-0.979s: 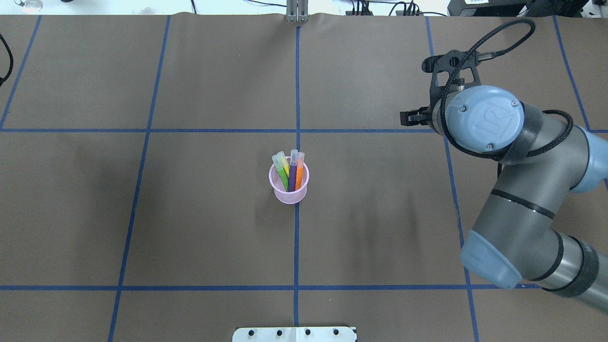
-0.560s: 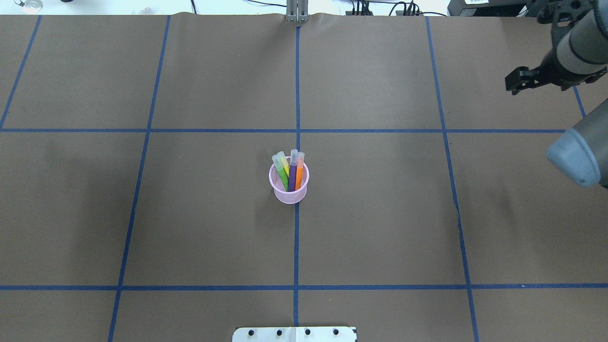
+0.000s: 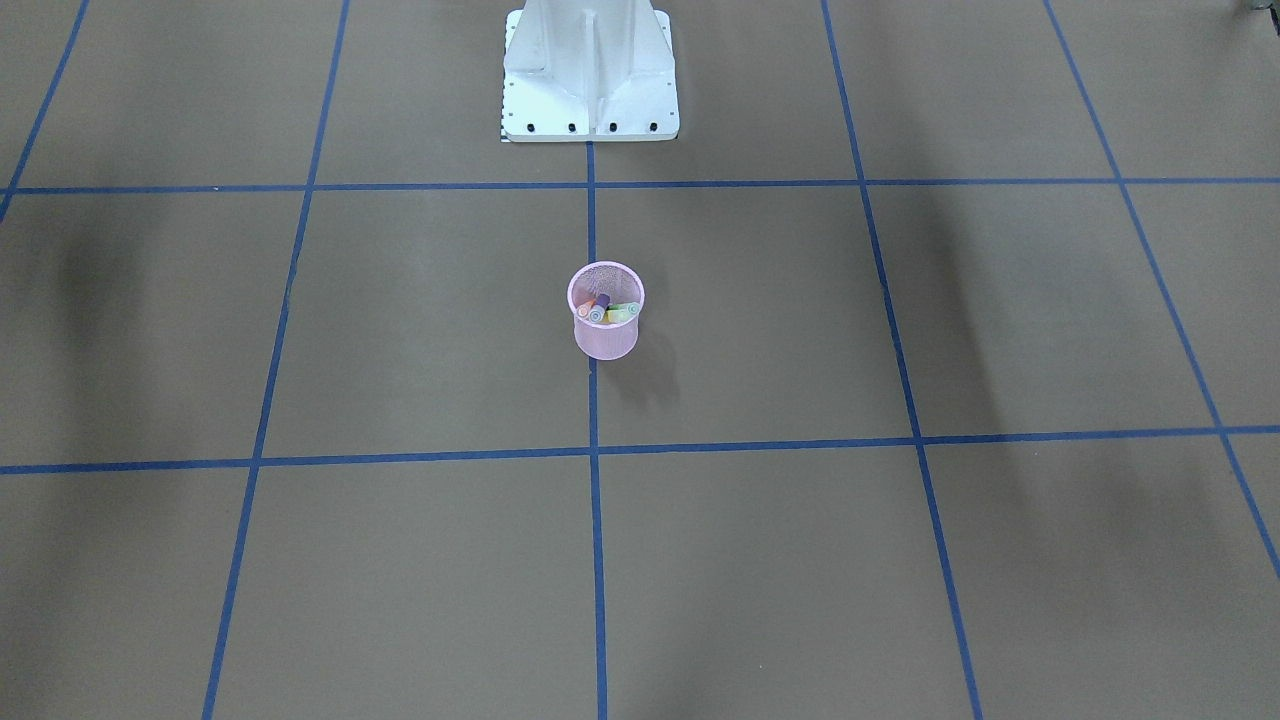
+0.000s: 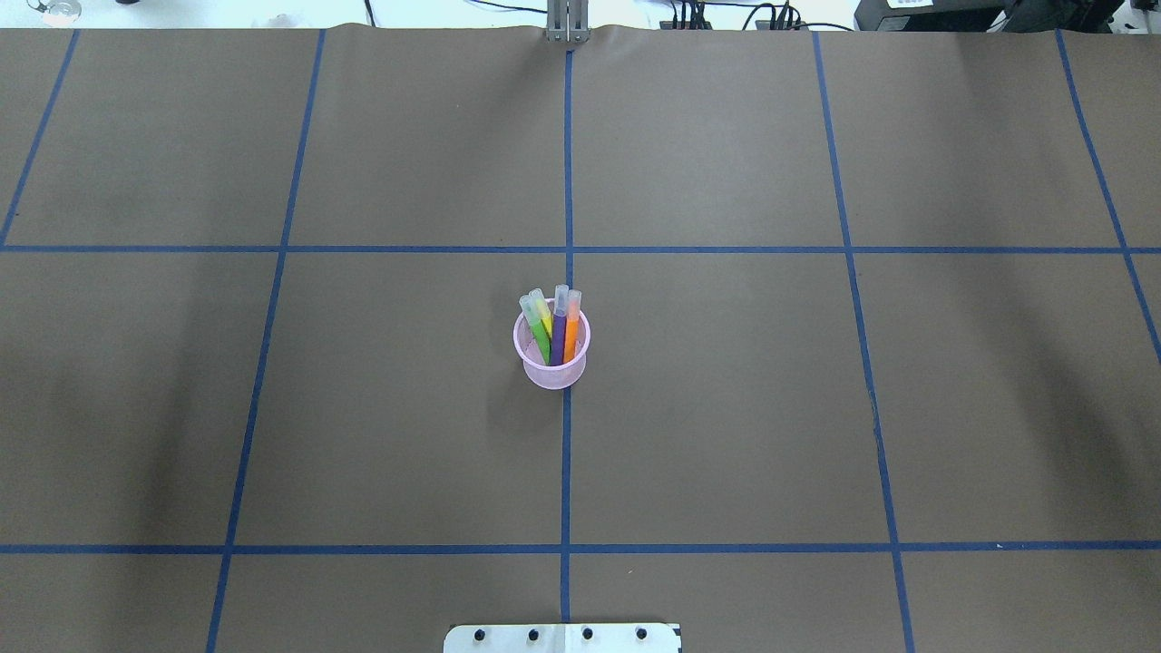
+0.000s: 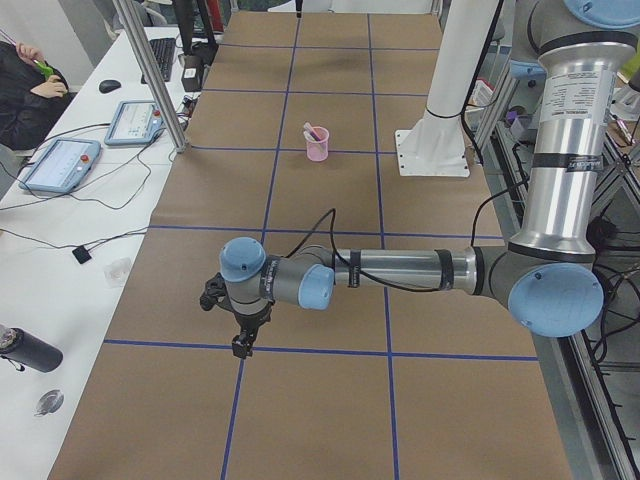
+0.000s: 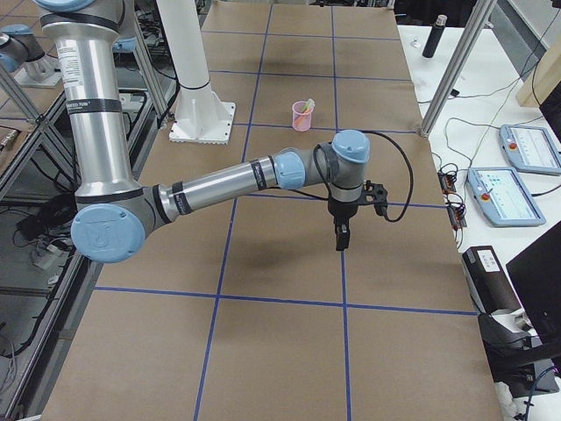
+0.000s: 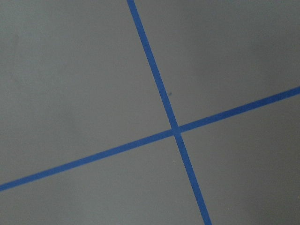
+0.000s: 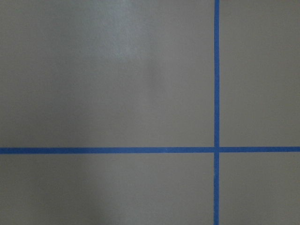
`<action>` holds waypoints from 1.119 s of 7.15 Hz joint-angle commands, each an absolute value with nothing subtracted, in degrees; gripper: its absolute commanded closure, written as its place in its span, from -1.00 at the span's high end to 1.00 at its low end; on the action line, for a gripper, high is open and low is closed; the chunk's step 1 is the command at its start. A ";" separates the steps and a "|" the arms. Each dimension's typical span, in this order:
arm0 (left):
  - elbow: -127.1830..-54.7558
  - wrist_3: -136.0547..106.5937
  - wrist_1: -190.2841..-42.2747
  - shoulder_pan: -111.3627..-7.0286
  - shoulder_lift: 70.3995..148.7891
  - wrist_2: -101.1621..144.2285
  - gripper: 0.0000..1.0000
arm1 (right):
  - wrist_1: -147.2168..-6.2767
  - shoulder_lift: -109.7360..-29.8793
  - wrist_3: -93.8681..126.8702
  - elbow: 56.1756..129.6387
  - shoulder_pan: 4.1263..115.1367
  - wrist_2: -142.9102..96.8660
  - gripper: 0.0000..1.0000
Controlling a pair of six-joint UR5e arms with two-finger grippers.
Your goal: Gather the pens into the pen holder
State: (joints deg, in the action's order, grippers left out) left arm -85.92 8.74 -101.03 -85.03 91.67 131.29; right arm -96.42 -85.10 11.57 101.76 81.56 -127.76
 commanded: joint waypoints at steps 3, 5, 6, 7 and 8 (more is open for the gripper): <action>-88.59 8.26 -100.81 -85.34 89.83 131.75 1.00 | -96.33 -91.49 7.91 101.25 85.87 -133.42 1.00; -88.51 7.91 -100.81 -85.17 89.65 131.57 1.00 | -96.33 -91.58 7.91 100.99 85.87 -133.51 1.00; -88.51 7.74 -100.72 -85.25 90.08 131.49 1.00 | -96.24 -91.67 7.91 101.07 85.78 -133.51 1.00; -88.59 7.82 -100.72 -85.43 90.35 131.40 1.00 | -96.24 -91.58 7.91 100.99 85.87 -133.16 1.00; -88.77 7.74 -100.72 -85.43 90.26 131.40 1.00 | -96.24 -91.58 7.91 100.99 85.78 -133.24 1.00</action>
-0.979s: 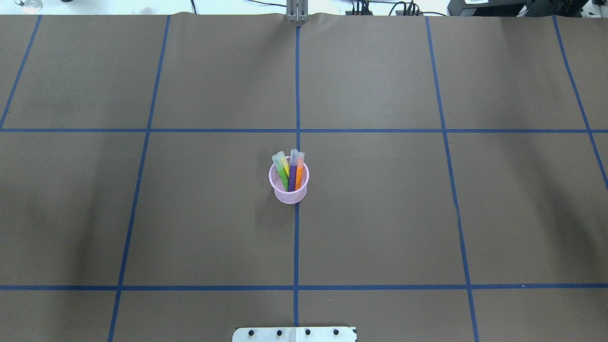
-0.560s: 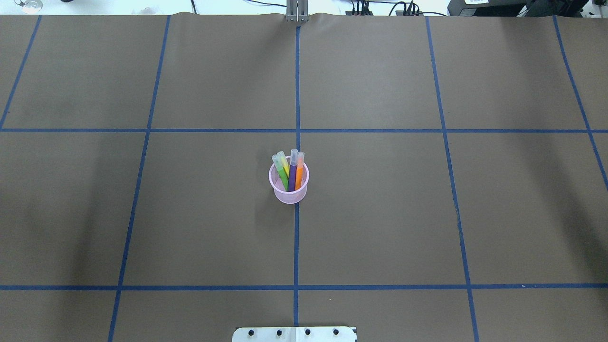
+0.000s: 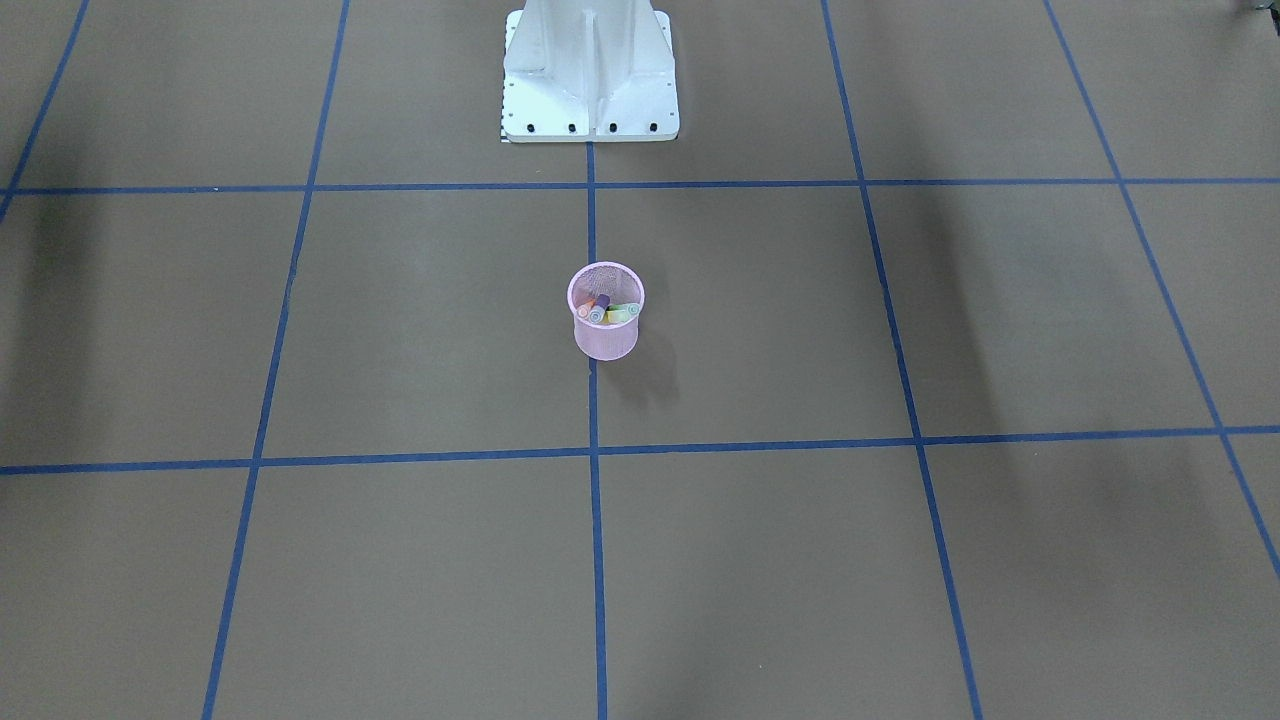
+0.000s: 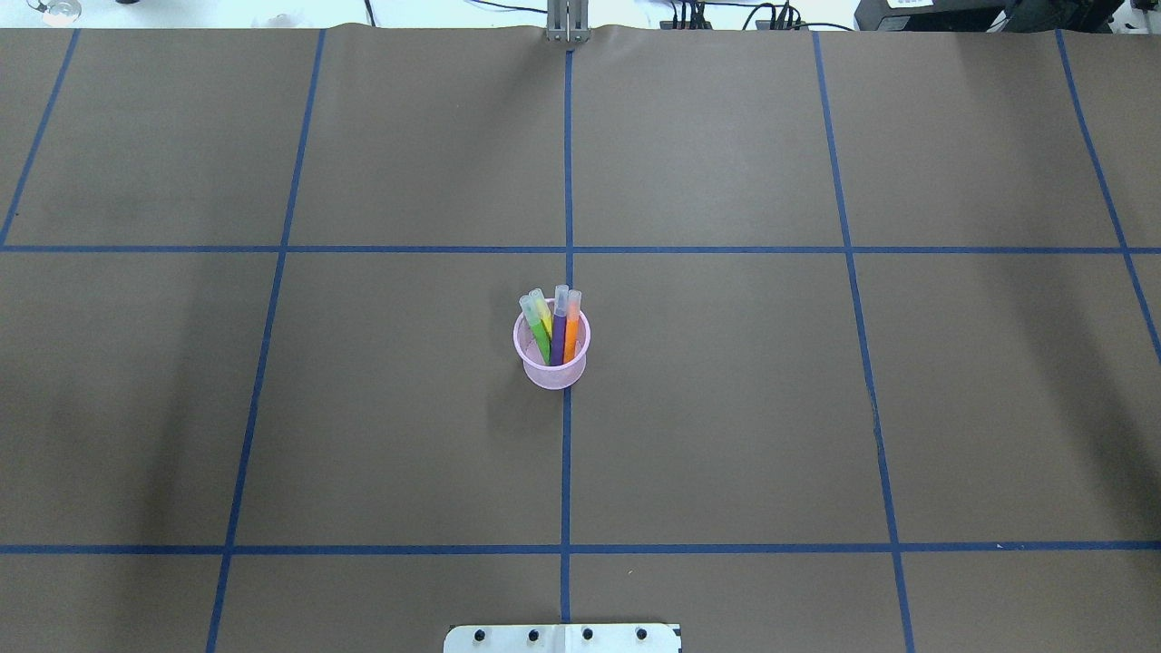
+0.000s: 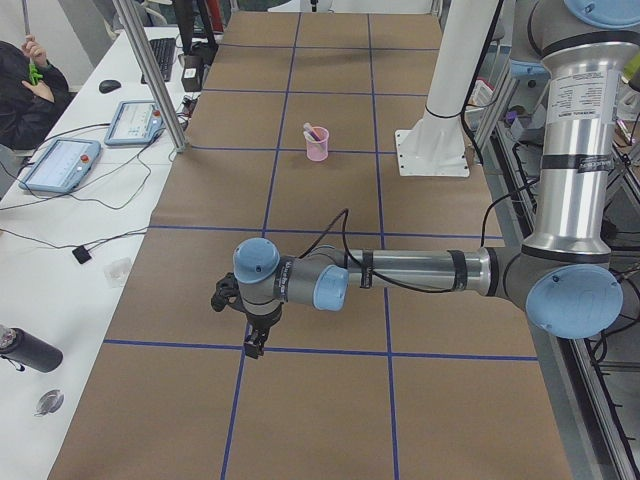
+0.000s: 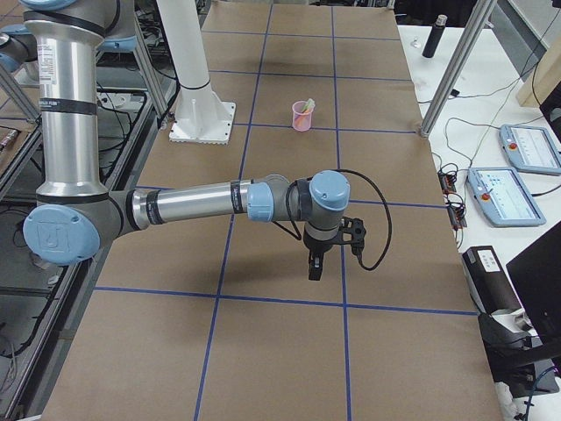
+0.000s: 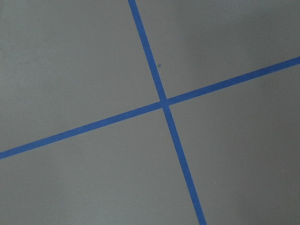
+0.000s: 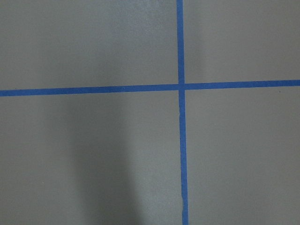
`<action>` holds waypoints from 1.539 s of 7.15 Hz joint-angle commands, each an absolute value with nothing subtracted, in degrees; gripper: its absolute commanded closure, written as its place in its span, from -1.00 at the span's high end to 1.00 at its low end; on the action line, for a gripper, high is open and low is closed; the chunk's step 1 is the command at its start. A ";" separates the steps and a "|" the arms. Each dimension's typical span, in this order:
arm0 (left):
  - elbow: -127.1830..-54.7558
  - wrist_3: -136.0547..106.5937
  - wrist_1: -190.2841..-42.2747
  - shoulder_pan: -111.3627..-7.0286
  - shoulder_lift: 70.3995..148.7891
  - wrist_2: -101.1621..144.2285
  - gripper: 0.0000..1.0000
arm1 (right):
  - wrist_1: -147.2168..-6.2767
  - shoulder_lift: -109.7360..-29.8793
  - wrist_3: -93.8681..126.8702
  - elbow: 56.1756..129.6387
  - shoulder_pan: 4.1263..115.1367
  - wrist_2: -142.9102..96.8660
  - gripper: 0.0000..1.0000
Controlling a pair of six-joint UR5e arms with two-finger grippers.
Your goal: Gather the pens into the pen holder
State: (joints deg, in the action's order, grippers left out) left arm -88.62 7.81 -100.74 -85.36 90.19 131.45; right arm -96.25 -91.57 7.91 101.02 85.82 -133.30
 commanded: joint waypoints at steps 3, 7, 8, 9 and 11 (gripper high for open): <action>-89.03 7.73 -100.64 -85.78 90.35 130.96 1.00 | -96.24 -91.41 8.00 101.69 85.87 -133.33 1.00; -92.53 7.82 -92.14 -86.57 91.32 129.37 1.00 | -96.42 -91.76 8.00 101.25 85.87 -133.51 1.00; -92.98 7.82 -90.89 -87.96 90.71 129.72 1.00 | -96.42 -91.76 8.09 101.25 85.87 -133.77 1.00; -93.42 7.82 -90.44 -89.20 90.53 131.12 1.00 | -96.42 -92.37 8.17 100.99 85.87 -134.81 1.00; -95.96 7.82 -90.00 -90.00 88.87 132.45 1.00 | -96.42 -93.07 8.00 101.25 88.32 -136.83 1.00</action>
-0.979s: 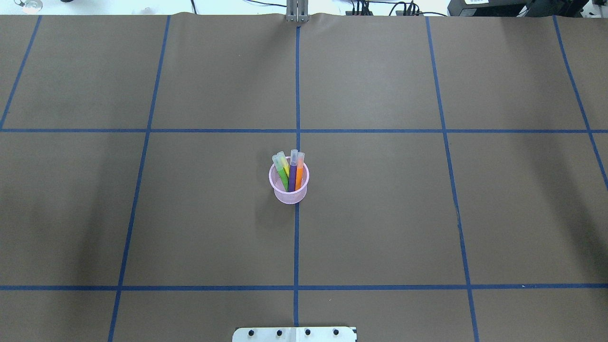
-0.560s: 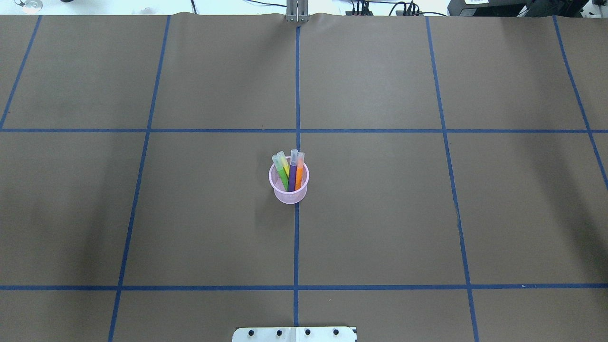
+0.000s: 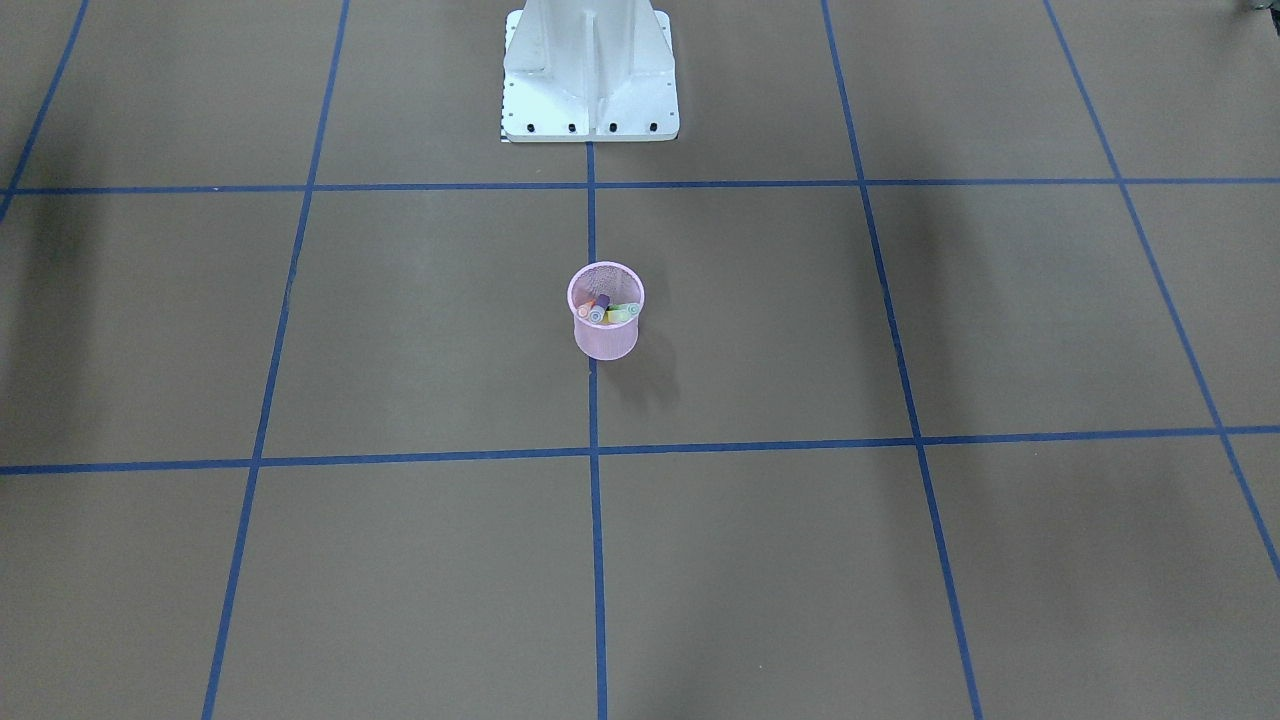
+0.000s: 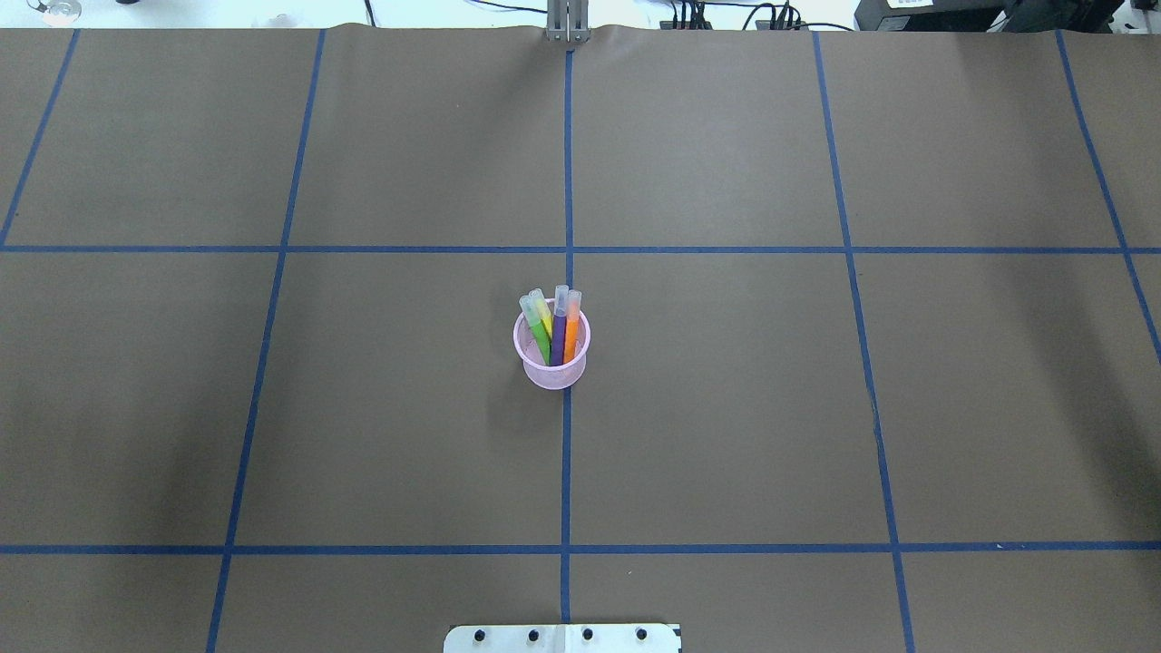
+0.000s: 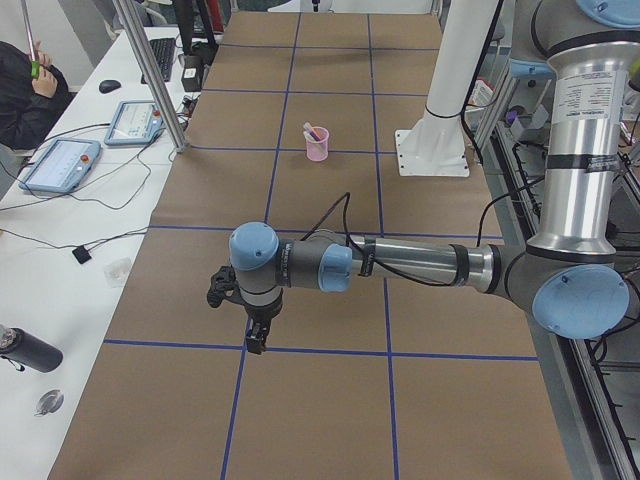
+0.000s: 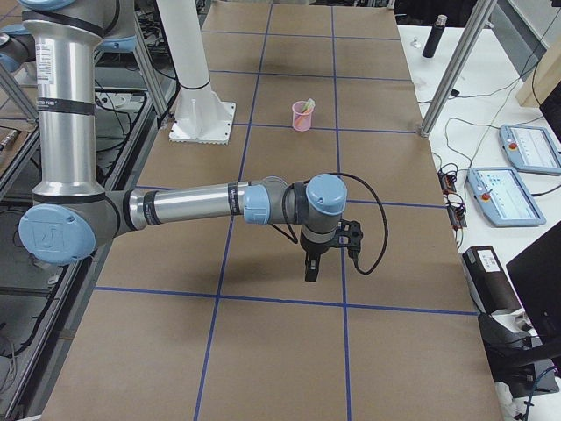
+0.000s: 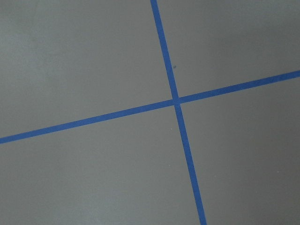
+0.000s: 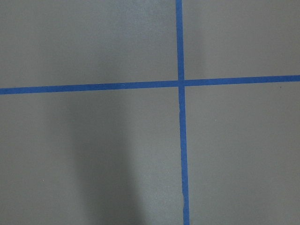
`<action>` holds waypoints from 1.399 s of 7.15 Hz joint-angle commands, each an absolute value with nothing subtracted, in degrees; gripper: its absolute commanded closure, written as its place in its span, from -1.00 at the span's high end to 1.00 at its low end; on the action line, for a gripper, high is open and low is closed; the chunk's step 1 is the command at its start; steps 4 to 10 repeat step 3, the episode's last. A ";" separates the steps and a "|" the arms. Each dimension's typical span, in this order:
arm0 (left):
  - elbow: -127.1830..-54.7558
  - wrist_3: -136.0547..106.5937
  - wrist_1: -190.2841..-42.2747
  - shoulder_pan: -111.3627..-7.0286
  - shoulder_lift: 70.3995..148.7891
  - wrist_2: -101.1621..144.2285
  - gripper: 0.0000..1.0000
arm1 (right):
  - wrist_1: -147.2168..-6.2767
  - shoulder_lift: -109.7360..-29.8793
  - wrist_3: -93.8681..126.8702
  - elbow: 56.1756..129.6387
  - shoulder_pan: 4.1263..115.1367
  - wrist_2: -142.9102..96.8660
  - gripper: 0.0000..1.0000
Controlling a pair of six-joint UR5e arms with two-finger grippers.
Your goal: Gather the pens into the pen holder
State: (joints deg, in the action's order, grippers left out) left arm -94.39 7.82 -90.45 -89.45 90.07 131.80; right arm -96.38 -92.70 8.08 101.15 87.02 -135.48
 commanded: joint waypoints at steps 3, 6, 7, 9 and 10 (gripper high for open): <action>-96.77 7.82 -90.00 -90.00 87.20 132.45 1.00 | -96.33 -93.86 8.00 101.08 88.77 -137.37 1.00; -96.77 7.82 -90.00 -90.00 87.20 132.45 1.00 | -96.33 -93.86 8.00 101.08 88.77 -137.37 1.00; -96.77 7.82 -90.00 -90.00 87.20 132.45 1.00 | -96.33 -93.86 8.00 101.08 88.77 -137.37 1.00; -96.77 7.82 -90.00 -90.00 87.20 132.45 1.00 | -96.33 -93.86 8.00 101.08 88.77 -137.37 1.00; -96.77 7.82 -90.00 -90.00 87.20 132.45 1.00 | -96.33 -93.86 8.00 101.08 88.77 -137.37 1.00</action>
